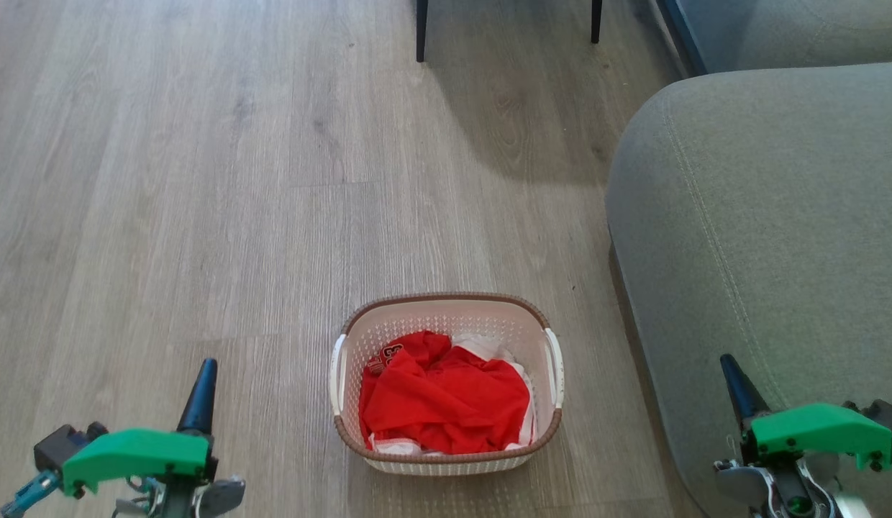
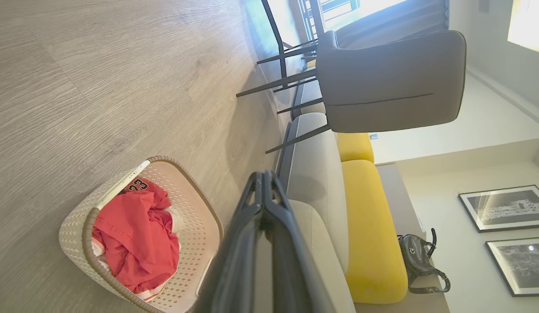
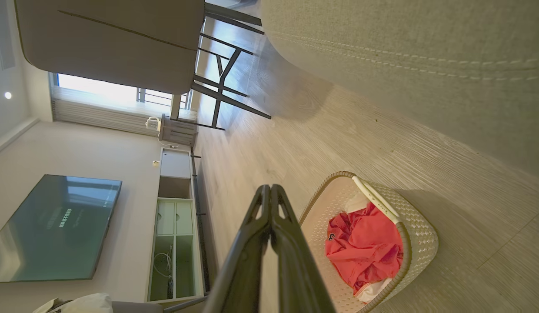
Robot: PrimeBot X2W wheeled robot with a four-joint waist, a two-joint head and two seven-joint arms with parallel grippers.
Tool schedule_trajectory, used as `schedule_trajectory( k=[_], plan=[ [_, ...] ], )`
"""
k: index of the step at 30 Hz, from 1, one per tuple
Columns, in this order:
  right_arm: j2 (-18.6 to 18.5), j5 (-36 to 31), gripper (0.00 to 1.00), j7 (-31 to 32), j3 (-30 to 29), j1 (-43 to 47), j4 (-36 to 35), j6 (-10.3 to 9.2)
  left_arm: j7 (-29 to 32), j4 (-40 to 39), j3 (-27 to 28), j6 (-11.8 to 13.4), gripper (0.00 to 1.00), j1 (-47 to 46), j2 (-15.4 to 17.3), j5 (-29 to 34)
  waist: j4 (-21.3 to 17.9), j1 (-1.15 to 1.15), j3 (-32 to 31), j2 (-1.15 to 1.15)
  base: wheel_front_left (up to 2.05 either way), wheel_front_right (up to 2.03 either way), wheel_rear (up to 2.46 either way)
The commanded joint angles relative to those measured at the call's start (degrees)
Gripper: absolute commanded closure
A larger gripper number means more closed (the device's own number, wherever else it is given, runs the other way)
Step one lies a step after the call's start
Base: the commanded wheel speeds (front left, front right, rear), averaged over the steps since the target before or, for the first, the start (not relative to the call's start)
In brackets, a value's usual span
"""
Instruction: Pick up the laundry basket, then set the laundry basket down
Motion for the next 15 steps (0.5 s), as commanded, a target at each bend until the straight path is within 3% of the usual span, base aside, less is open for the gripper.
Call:
schedule_trajectory(
  k=[1, 15],
  plan=[
    [-1.14, 1.58, 1.00, 0.48, 0.45, -3.12, -2.11, -0.08, 0.44, -1.62, 1.83, -0.79, 1.00, -3.64, 0.63, -1.62, 0.00, 0.00, 0.01, 0.00, 0.00, 0.00, 0.00],
    [-1.15, 9.93, 1.00, 2.88, -1.17, -4.04, -2.29, -0.09, 2.86, -1.29, 3.39, -1.91, 1.00, -5.46, 0.55, -10.97, -0.04, 0.00, 0.09, 0.00, 0.00, 0.00, 0.00]
  ],
)
